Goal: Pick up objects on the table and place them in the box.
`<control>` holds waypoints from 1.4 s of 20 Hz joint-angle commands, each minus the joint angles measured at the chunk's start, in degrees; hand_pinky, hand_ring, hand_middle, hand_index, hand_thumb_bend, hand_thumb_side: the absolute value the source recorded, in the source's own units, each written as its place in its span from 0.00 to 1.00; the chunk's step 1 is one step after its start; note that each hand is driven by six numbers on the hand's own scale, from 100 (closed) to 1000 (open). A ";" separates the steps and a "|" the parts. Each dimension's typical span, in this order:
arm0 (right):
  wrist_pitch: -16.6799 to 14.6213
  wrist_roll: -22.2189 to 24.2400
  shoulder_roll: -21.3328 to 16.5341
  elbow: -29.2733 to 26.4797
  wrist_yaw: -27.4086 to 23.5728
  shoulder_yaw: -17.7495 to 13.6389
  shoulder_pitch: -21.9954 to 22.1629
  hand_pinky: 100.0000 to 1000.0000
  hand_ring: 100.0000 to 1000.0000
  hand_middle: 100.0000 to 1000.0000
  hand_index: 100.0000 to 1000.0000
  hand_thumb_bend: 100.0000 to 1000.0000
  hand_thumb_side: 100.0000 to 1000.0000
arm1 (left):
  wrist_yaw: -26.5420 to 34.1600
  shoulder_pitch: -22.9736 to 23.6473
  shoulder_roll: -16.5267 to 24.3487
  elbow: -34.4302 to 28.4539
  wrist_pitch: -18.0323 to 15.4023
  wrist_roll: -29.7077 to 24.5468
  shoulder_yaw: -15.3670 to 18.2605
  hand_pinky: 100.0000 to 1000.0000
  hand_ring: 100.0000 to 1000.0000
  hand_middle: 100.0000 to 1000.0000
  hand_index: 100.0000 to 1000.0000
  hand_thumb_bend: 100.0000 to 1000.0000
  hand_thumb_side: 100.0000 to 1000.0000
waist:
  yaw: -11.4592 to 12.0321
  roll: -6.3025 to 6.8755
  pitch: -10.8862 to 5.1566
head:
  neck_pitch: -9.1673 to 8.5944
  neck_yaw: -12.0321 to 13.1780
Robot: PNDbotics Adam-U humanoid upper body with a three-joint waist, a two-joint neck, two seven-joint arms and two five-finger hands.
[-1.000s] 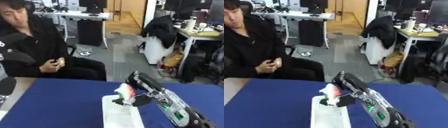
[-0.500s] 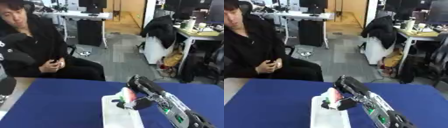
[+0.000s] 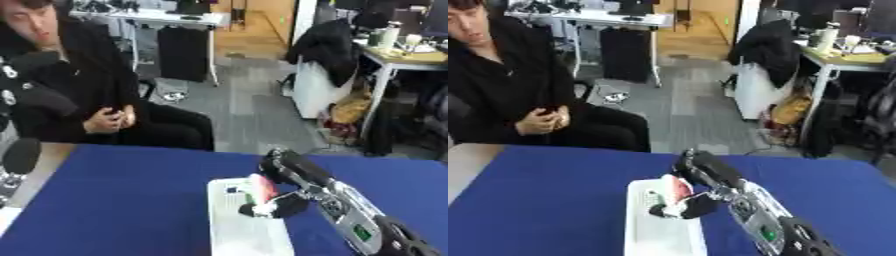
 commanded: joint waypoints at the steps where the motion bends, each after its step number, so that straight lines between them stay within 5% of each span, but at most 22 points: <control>1: -0.17 0.28 -0.82 -0.33 -0.03 -0.09 -0.65 0.00 0.00 0.09 0.37 0.60 0.55 | -0.02 -1.24 0.80 -0.56 -0.17 0.01 0.34 0.47 0.56 0.42 0.69 0.04 0.79 | -0.08 0.15 -0.65 | 0.76 0.91; 4: -1.11 0.43 -0.79 0.29 0.01 -0.19 -0.47 0.00 0.00 0.11 0.38 0.56 0.56 | 0.00 -1.26 0.79 -0.54 -0.20 -0.01 0.33 0.47 0.56 0.42 0.69 0.04 0.79 | -0.10 0.15 -0.65 | 0.99 1.18; 6: -2.19 0.61 -0.82 0.77 0.49 -0.29 -0.40 0.00 0.00 0.18 0.42 0.53 0.67 | 0.00 -1.26 0.79 -0.53 -0.21 -0.05 0.32 0.47 0.56 0.42 0.69 0.03 0.79 | -0.10 0.14 -0.63 | 1.03 1.26; 8: -3.84 0.27 -0.96 0.82 2.53 -0.45 -0.40 0.00 0.16 0.35 0.53 0.57 0.82 | 0.02 -1.25 0.79 -0.53 -0.23 -0.08 0.33 0.47 0.56 0.42 0.69 0.03 0.79 | -0.10 0.13 -0.61 | 1.00 1.24; 9: -4.87 0.12 -0.98 0.87 3.86 -0.44 -0.35 0.01 0.34 0.50 0.63 0.62 0.93 | 0.02 -1.25 0.79 -0.53 -0.24 -0.11 0.32 0.46 0.56 0.42 0.69 0.03 0.79 | -0.10 0.13 -0.59 | 0.93 1.20; 10: -5.84 0.03 -0.94 1.04 5.15 -0.50 -0.28 0.04 0.35 0.52 0.64 0.63 0.94 | 0.03 -1.25 0.78 -0.52 -0.24 -0.13 0.32 0.46 0.56 0.42 0.69 0.03 0.79 | -0.09 0.13 -0.58 | 0.89 1.17; 12: -7.11 0.15 -0.81 1.65 7.37 -0.65 -0.20 0.45 0.56 0.72 0.77 0.69 1.00 | 0.06 -1.27 0.75 -0.52 -0.25 -0.17 0.31 0.47 0.56 0.42 0.69 0.03 0.79 | -0.08 0.13 -0.57 | 0.83 1.14; 15: -7.80 0.65 -0.54 2.57 9.62 -0.99 -0.10 0.69 0.71 0.82 0.85 0.75 1.00 | 0.09 -1.28 0.72 -0.50 -0.28 -0.23 0.29 0.46 0.56 0.41 0.69 0.03 0.79 | -0.10 0.15 -0.56 | 0.69 1.08; 22: -7.52 -0.20 -0.22 3.01 10.28 -1.56 0.38 0.76 0.73 0.84 0.87 0.72 1.00 | 0.10 -1.27 0.75 -0.49 -0.31 -0.21 0.36 0.47 0.56 0.42 0.69 0.03 0.79 | -0.16 0.18 -0.54 | 0.25 0.96; 25: -7.47 -1.74 0.16 2.27 8.82 -2.13 1.22 0.68 0.65 0.77 0.80 0.61 1.00 | 0.06 -1.25 0.77 -0.48 -0.32 -0.17 0.42 0.47 0.56 0.42 0.69 0.03 0.80 | -0.22 0.22 -0.50 | -0.37 0.64; 28: -6.61 -7.20 0.95 -0.69 1.90 -4.47 3.12 0.60 0.58 0.73 0.78 0.56 1.00 | 0.21 -1.28 0.75 -0.37 0.33 1.27 1.05 0.46 0.56 0.42 0.69 0.02 0.81 | -0.32 0.30 -0.37 | -3.08 -1.27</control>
